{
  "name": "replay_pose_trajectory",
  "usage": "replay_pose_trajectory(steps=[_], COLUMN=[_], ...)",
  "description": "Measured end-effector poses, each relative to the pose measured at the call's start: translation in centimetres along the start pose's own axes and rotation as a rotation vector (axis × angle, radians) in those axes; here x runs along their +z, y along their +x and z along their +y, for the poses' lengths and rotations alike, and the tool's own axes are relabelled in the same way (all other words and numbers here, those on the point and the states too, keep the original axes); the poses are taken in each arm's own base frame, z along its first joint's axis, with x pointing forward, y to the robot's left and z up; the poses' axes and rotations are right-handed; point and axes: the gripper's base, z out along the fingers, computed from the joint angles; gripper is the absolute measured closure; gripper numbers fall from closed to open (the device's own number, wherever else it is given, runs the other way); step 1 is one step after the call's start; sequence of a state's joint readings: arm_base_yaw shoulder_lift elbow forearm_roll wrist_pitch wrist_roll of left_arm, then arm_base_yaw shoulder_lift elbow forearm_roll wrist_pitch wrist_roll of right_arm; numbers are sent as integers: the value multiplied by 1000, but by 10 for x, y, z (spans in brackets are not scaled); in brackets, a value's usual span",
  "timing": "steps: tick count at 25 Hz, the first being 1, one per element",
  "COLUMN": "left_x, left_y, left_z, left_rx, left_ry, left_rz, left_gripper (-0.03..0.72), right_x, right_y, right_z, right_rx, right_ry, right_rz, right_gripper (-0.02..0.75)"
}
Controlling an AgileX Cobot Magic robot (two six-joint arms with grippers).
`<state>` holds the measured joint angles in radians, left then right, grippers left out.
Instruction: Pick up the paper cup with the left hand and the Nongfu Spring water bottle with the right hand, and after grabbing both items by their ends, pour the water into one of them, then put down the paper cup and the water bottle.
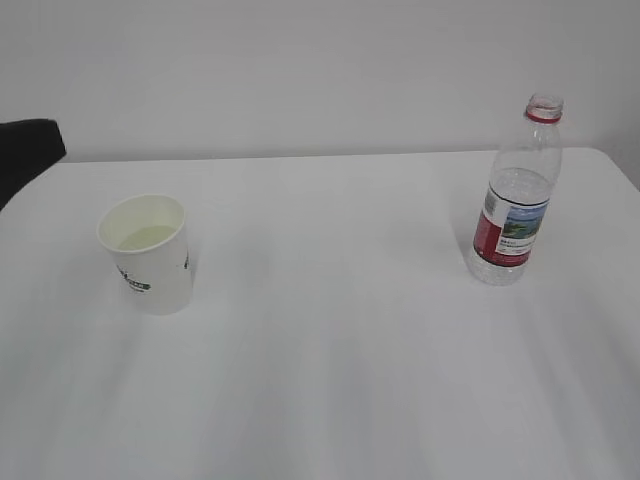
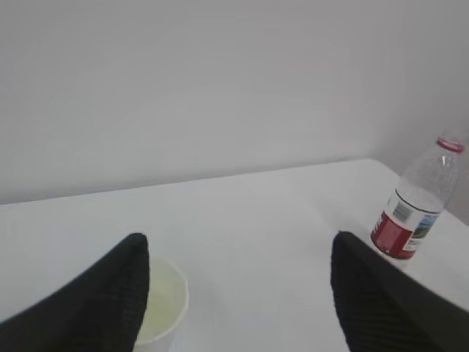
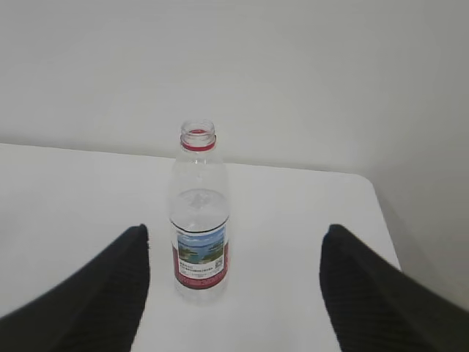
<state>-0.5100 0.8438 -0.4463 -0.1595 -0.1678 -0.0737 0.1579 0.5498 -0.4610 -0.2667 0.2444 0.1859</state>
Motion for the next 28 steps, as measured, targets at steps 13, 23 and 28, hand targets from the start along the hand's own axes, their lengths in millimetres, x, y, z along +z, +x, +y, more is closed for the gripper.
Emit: replay_pose_trajectory(steps=[13, 23, 28], left_x=[-54, -103, -125], left_y=[-6, 4, 5], left_z=[-3, -1, -1], left_rx=[99, 111, 115], left_ry=[29, 32, 37], left_rz=[31, 98, 102], left_gripper=[132, 133, 133], right_x=[-59, -96, -102], right_y=[11, 12, 19], right_z=[-10, -15, -15], right_rx=[43, 84, 103], right_ry=[76, 106, 111], right_rz=[48, 46, 140], right_gripper=[186, 230, 232])
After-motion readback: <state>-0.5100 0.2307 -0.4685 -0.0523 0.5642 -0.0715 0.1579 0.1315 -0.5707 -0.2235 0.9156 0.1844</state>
